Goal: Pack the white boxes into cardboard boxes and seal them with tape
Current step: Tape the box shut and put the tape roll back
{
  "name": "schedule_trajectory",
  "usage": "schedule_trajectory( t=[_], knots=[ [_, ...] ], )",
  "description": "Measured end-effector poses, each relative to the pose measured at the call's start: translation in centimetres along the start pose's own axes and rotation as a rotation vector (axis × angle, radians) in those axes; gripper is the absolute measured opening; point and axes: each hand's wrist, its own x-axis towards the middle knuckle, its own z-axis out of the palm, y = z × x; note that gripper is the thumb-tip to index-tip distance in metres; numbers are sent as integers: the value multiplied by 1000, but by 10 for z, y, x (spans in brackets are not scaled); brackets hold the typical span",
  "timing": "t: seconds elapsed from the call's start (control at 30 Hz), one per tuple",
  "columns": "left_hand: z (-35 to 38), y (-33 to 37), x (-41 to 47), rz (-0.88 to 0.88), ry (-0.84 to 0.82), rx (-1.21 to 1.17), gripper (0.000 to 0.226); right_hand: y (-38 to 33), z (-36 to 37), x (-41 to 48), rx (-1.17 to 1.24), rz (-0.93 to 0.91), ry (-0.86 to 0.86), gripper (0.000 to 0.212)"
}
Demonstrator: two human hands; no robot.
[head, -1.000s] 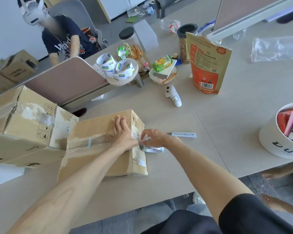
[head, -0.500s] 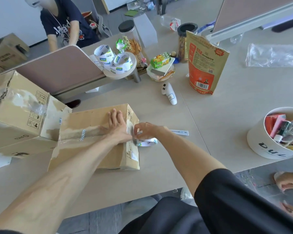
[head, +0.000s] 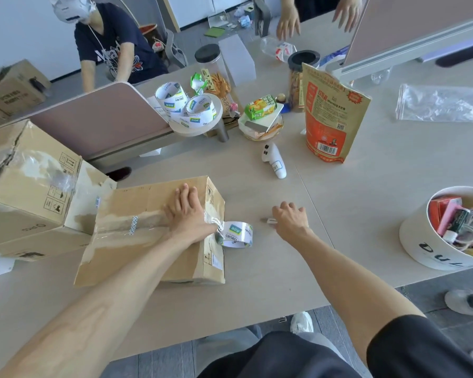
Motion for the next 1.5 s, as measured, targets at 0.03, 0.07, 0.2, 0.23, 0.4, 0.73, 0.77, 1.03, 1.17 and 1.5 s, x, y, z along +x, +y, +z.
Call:
schedule_trajectory(
  t=[0.03,0.07,0.2,0.23,0.4,0.73,0.77,1.03,1.17,1.5],
  knots=[
    [1,0,0,-1,13,0,111,3,2,0,9,2,-5,31],
    [1,2,0,-5,21,-3,108,5,3,1,56,14,-14,30],
    [-1,6,3,-18,38,15,98,-6,-12,4,486,48,44,28],
    [-1,7,3,-16,41,22,97,-12,-19,2,561,17,70,27],
    [5,-1,2,27,203,-35,71,-50,-39,-15,842,-30,68,19],
    [18,-22,1,112,304,-135,67,-101,-27,-48,1036,-18,-244,24],
    [18,-22,0,112,304,-135,64,-105,-27,-49,1039,-16,-259,24],
    [18,-21,-1,99,306,-143,52,-117,-19,-44,1001,-39,-283,20],
    [18,-21,-1,101,297,-143,54,-114,-23,-44,897,-93,-295,17],
    [17,-20,-2,105,290,-127,59,-107,-12,-63,754,-117,-366,14]
  ],
)
